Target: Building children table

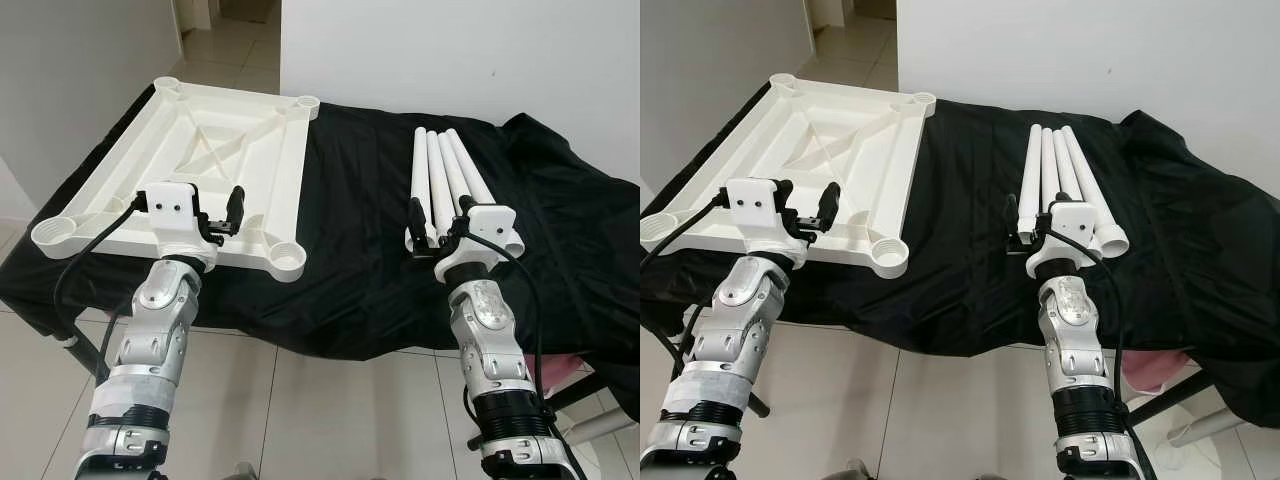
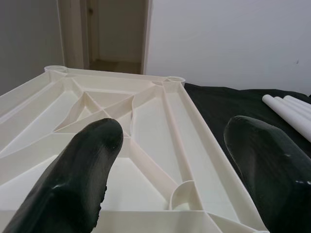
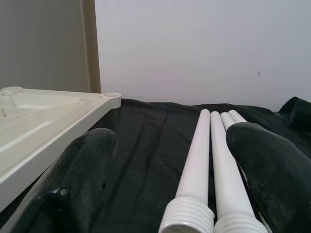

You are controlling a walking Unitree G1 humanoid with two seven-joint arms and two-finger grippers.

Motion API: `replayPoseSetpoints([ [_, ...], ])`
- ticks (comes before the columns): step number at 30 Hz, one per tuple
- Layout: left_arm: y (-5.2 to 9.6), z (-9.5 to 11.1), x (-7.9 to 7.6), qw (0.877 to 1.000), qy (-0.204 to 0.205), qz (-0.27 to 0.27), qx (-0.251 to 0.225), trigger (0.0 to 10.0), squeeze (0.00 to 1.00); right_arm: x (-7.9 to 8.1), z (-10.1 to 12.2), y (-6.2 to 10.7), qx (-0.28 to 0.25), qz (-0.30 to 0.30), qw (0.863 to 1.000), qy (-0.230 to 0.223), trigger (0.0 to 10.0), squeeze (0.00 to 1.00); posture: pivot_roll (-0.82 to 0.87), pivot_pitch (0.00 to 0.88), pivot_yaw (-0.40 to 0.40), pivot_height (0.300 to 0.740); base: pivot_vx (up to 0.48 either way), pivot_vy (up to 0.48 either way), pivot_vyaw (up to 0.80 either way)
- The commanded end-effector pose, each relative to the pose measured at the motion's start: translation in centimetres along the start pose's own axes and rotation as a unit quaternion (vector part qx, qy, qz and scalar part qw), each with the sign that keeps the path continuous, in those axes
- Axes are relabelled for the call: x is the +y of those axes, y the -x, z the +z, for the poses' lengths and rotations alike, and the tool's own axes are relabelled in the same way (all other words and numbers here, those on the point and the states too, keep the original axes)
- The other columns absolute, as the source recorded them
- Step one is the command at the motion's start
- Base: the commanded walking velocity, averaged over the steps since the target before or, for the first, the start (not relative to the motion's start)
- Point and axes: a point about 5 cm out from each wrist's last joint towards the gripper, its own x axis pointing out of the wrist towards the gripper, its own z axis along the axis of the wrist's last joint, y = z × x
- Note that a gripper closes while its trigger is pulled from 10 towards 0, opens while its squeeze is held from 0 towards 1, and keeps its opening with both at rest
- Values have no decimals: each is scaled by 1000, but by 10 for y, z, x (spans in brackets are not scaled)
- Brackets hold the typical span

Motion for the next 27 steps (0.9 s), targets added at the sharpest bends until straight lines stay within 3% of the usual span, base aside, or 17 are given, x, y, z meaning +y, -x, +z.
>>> replayPoseSetpoints([
  [1,0,-1,-3,1000,-5,-9,-1,10000,0,-4,-1,3,-1,-5,1000,6,10000,0,23,0,-31,740,0,0,0],
  [27,0,1,3,1000,1,9,-9,10000,0,-5,-1,1,1,1,1000,12,10000,0,29,0,-46,740,0,0,0],
])
